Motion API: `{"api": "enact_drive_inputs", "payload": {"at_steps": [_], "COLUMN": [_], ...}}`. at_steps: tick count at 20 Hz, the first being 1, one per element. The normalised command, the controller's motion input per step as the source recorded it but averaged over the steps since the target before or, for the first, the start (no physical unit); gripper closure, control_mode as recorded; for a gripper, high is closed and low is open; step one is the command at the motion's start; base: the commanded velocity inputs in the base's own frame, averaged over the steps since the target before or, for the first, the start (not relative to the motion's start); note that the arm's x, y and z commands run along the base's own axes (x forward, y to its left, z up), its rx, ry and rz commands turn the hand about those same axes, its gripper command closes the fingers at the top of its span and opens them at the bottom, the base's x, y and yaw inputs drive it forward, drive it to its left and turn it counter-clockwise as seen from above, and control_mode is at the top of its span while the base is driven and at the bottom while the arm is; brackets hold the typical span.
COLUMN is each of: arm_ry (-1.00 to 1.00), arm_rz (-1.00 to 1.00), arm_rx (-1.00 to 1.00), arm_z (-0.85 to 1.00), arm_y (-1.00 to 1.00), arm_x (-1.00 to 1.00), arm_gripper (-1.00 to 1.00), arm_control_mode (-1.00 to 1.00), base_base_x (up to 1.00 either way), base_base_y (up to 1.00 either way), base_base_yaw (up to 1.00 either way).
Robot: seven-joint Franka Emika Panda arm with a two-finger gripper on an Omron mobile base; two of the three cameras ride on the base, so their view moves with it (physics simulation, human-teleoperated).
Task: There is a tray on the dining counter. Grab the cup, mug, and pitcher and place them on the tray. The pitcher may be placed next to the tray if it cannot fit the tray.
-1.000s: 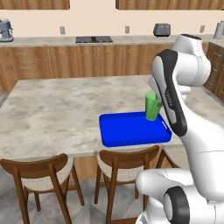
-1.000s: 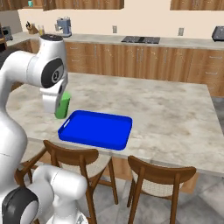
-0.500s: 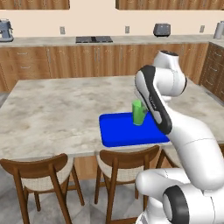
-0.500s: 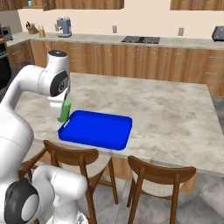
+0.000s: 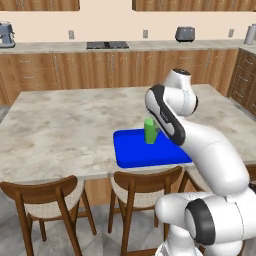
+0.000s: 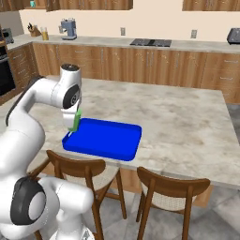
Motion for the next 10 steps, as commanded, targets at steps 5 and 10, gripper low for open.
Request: {"api": "enact_drive_inputs", "payload": {"at_steps": [5, 10], "arm_ry": [0.03, 0.05], "arm_rz": [0.01, 0.00], "arm_rx": [0.00, 0.00], "arm_z": [-0.39, -0.33], "arm_y": [0.11, 0.14], "arm_x": [0.69, 0.68], "arm_gripper": [1.00, 1.00], "arm_control_mode": [-1.00, -1.00], "base_base_x": [0.00, 0.00], "base_base_y": [0.00, 0.00], "base_base_yaw": [0.00, 0.00]}}
